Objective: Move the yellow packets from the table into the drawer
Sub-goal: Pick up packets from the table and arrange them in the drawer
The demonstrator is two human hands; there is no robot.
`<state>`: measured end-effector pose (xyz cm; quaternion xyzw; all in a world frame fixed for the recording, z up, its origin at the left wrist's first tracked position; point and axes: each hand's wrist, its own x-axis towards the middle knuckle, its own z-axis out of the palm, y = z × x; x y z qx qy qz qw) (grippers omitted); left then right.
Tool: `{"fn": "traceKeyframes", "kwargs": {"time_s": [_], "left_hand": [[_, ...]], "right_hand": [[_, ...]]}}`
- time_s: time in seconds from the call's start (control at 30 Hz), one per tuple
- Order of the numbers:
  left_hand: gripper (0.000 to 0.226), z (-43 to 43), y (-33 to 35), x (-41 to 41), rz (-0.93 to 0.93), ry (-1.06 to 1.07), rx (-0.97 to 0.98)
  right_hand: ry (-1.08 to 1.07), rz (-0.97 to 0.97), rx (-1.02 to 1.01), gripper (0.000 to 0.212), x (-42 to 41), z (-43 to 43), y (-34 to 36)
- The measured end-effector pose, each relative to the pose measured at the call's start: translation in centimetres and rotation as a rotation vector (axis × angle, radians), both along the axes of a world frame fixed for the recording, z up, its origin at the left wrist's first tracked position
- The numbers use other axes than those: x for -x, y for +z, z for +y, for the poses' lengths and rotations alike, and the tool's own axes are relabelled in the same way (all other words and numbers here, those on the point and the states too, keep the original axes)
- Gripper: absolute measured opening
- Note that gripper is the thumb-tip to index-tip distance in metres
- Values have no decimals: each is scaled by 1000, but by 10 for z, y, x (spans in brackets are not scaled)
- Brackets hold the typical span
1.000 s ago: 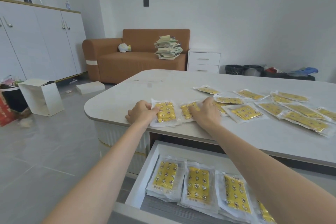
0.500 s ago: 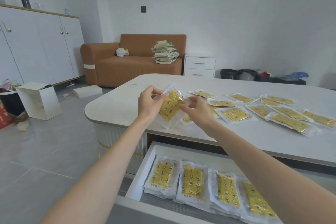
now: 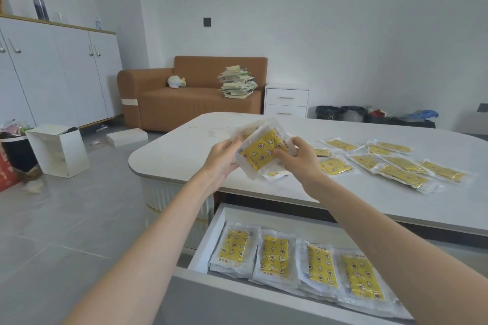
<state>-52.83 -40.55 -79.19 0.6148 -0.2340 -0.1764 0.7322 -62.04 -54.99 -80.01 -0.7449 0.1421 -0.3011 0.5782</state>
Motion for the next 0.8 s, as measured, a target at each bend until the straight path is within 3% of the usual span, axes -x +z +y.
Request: {"fn": "traceKeyframes", "kwargs": {"time_s": [0.1, 0.37, 0.6, 0.8], "left_hand": [[20, 2, -2, 3, -17, 1, -20], [31, 2, -2, -4, -312, 94, -231], [36, -2, 2, 17, -149, 0, -168], [40, -1, -2, 20, -97, -98, -93]], "right_hand": [[3, 24, -7, 12, 5, 0, -2], [-101, 20, 191, 16, 21, -3, 14], [-53, 20, -10, 13, 17, 4, 19], [-109, 9, -26, 24, 16, 12, 22]]}}
